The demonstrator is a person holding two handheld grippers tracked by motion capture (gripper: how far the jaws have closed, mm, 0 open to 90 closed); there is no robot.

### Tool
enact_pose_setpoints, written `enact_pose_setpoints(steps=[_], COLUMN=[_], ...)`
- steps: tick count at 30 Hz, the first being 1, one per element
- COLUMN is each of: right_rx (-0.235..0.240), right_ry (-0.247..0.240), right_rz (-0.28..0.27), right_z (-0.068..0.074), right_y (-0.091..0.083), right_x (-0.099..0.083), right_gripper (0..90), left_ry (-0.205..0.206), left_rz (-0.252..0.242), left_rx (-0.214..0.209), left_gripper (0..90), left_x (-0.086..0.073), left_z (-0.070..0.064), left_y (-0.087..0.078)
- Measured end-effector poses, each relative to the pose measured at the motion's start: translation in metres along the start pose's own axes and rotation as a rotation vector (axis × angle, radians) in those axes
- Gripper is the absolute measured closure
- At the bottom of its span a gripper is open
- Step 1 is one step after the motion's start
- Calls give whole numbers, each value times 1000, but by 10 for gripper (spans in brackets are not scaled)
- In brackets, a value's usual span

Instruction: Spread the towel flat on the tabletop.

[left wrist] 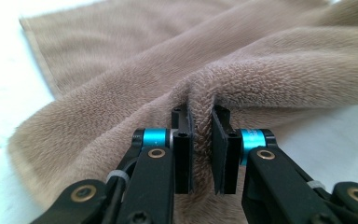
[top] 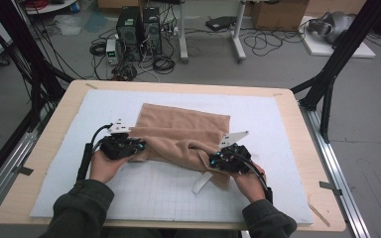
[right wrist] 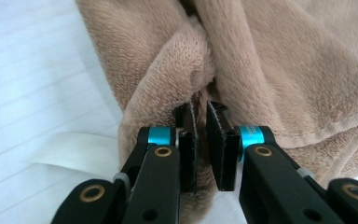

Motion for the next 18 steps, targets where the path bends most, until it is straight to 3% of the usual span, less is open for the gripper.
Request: enact_pose_setpoints(steps=[3, 6, 9, 12, 18], right_rx=[12, 23, 14, -15, -47], right_ry=[13, 18, -2, -47, -159], right_rz=[5, -19, -56, -75, -114], right_z=[-5, -5, 1, 12, 38], right_y=[6, 0, -14, -28, -47], right_x=[1, 1, 2, 6, 15], right_gripper=[814, 769, 755, 751, 705], left_ry=[-24, 0, 28, 46, 68], left_rz=[-7, -2, -9, -23, -40], left_rx=[-9, 1, 9, 6, -15], left_gripper=[795, 750, 641, 570, 542], left_x=[2, 1, 0, -4, -23], left_z=[4, 2, -1, -7, -22], left_y=[4, -5, -22, -39, -59])
Point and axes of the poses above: each handheld gripper's, and its own axes: y roughly forward along the jaws, x roughly out of its top, z roughly to its left, the point moved 4 cm from there along y, roughly forward along the jaws, and after that the axes turned 9 degrees about z, right-handed, at the moved point
